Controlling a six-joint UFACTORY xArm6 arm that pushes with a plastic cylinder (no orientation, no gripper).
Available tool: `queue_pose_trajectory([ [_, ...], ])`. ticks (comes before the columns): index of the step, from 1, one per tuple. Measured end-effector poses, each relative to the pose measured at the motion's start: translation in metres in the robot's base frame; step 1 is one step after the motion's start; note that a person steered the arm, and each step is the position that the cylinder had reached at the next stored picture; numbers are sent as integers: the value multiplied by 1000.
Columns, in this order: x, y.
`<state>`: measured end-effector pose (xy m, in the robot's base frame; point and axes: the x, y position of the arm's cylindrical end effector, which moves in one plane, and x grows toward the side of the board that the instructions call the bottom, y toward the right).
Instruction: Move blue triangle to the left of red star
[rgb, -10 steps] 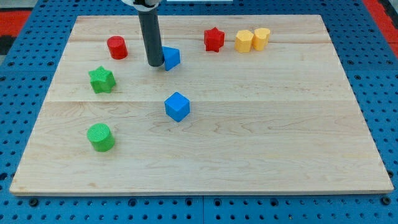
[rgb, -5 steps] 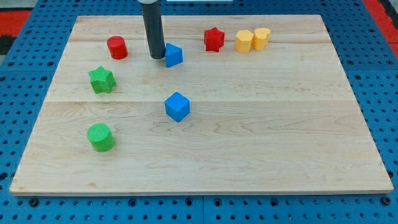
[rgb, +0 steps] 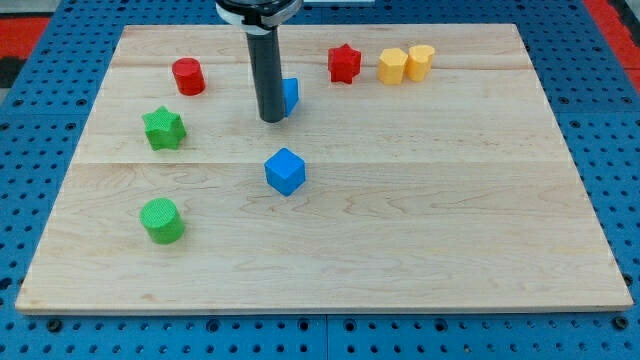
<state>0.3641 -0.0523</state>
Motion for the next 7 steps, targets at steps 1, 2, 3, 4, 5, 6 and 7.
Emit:
queue_pose_trajectory([
  [1,-18,17],
  [2,-18,10],
  [3,-18,8],
  [4,-18,8],
  [5,-42,1],
  [6,-42,1],
  [7,-35,-1],
])
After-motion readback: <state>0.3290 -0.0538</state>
